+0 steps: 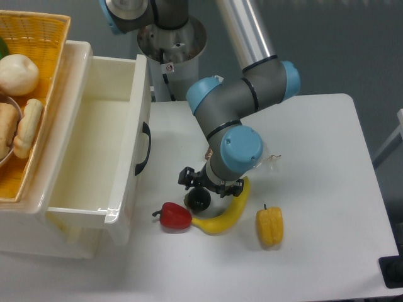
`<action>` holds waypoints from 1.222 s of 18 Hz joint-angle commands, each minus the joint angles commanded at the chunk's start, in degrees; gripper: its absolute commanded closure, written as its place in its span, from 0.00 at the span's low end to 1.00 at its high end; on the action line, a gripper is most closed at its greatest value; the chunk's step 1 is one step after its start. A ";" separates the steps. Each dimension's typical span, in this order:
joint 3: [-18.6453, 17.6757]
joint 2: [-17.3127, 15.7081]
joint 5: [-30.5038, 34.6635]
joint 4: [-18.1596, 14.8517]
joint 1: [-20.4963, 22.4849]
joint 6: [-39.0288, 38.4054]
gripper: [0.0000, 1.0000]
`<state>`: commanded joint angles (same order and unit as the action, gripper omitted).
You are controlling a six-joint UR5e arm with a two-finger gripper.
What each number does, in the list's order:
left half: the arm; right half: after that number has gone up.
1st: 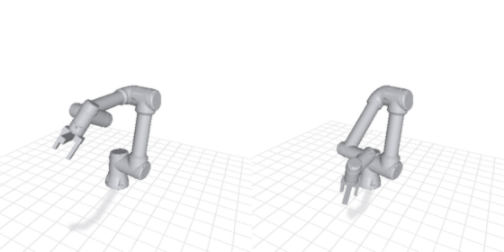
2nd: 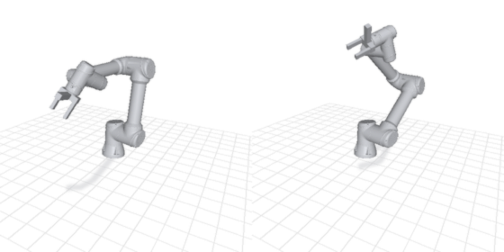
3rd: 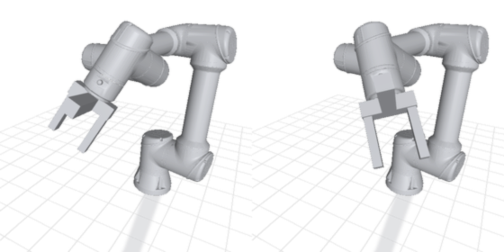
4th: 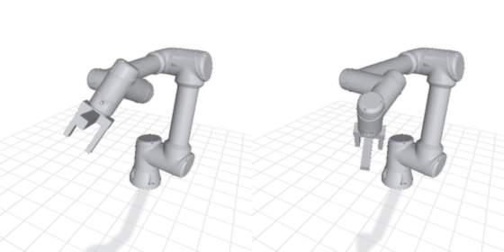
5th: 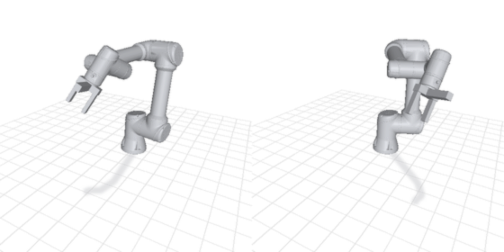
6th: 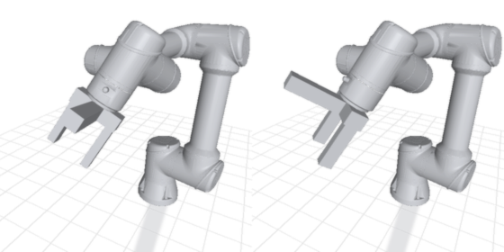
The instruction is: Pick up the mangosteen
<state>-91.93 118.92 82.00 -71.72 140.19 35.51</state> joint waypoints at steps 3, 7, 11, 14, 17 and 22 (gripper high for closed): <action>-0.18 0.52 0.00 0.97 -0.09 0.00 0.00; -0.35 0.88 0.00 0.97 -0.18 0.00 0.00; -0.53 1.49 0.18 1.06 -0.35 0.00 0.00; -0.53 1.58 0.18 1.06 -0.44 0.00 0.00; -0.09 1.58 0.18 0.97 -0.53 0.00 0.21; 0.00 1.23 0.26 0.88 -0.53 -0.09 0.65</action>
<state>-91.93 120.15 82.26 -70.84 139.66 35.42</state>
